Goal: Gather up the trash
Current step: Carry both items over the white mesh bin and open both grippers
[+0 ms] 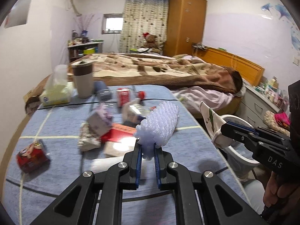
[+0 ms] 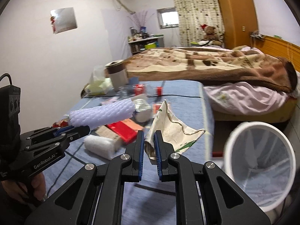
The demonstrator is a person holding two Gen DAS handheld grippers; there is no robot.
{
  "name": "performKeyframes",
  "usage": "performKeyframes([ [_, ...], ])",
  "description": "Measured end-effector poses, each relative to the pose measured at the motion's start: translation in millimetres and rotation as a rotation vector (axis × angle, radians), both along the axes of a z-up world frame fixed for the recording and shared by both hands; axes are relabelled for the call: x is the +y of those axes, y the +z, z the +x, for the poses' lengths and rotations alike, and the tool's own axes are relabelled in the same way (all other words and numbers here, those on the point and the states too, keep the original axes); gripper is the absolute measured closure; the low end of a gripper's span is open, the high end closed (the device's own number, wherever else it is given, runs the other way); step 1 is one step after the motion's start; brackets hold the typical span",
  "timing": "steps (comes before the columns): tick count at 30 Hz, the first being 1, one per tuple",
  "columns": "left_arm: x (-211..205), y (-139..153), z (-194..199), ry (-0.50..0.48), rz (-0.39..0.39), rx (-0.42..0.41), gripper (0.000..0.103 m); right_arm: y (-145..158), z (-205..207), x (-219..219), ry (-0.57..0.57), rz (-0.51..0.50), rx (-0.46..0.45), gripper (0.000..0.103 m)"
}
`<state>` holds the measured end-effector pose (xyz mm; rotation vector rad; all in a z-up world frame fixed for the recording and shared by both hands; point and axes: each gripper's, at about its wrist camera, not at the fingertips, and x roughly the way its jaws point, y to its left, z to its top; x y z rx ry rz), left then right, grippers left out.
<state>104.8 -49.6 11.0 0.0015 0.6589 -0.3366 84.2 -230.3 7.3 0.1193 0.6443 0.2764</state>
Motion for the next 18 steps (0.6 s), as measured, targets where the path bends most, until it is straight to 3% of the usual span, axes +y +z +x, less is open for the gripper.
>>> performKeyframes([
  [12,-119,-20,10,-0.246,0.009,0.075,0.091,-28,-17,-96,-0.261,0.038,0.090,0.091],
  [18,-174,-36,16,-0.346,0.025,0.131,0.091,-43,-21,-120,-0.335,0.054,0.146,0.091],
])
